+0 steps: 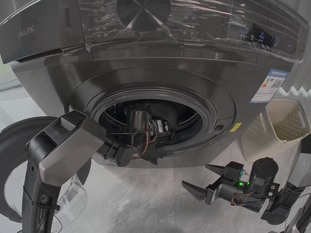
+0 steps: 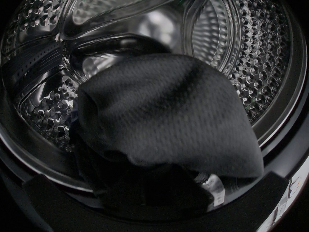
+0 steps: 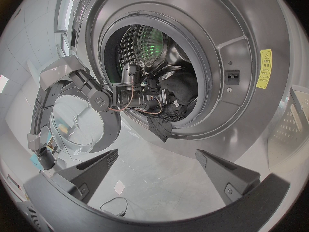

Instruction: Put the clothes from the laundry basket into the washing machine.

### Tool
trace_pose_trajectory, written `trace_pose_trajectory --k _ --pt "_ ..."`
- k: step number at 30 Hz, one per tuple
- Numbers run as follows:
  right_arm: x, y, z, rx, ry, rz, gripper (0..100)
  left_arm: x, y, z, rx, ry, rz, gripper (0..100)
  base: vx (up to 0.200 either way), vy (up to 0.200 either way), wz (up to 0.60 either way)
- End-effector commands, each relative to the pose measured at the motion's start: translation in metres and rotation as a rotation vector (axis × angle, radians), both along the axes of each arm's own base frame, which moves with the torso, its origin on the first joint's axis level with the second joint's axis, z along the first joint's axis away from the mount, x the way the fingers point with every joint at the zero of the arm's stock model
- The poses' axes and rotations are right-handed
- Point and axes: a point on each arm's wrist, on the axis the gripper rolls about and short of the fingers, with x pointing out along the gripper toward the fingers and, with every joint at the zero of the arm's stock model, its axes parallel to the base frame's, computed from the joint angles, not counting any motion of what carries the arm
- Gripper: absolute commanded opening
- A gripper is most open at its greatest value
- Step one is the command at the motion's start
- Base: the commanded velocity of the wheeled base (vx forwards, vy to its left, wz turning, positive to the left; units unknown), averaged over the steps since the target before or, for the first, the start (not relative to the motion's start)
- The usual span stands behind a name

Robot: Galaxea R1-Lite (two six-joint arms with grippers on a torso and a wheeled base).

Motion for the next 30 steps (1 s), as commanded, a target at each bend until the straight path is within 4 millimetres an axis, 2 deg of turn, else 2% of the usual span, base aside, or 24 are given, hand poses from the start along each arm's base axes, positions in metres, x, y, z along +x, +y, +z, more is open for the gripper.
trace_pose_trajectory --k 1,6,7,8,12,15,21,27,28,30 --pt "0.001 0.001 0.001 0.007 -0.005 0.000 100 0.008 -0.005 -0.001 -0.030 -0.022 0.001 0 0.000 0.000 0.00" --pt "0.001 0.001 0.003 0.011 -0.010 0.000 100 0.011 -0.006 0.005 -0.085 -0.030 0.011 0 0.000 0.000 0.00" --pt "0.002 0.002 0.003 0.014 -0.013 0.000 100 0.018 -0.004 0.021 -0.150 -0.091 0.033 0 0.000 0.000 0.00" --pt "0.002 0.002 0.004 0.016 -0.015 0.000 100 0.022 -0.003 0.026 -0.171 -0.126 0.040 0 0.000 0.000 0.00" --pt "0.003 0.002 0.004 0.022 -0.014 -0.002 100 0.028 -0.003 0.036 -0.220 -0.235 0.037 0 0.000 0.000 0.00" --pt "0.003 0.002 0.004 0.023 -0.016 -0.002 100 0.031 -0.004 0.036 -0.221 -0.274 0.035 0 0.000 0.000 0.00" --pt "0.003 0.003 0.004 0.022 -0.014 -0.002 100 0.044 -0.011 0.050 -0.234 -0.395 0.045 0 0.000 0.000 0.00" --pt "0.003 0.003 0.004 0.021 -0.013 -0.002 100 0.045 -0.008 0.042 -0.211 -0.367 0.066 0 0.000 0.000 0.00" --pt "0.003 0.003 0.004 0.021 -0.013 -0.002 100 0.044 -0.008 0.038 -0.201 -0.350 0.065 100 0.000 0.000 0.00" --pt "0.003 0.003 0.003 0.021 -0.011 -0.003 100 0.038 -0.005 0.036 -0.173 -0.315 0.062 100 0.000 0.000 0.00"
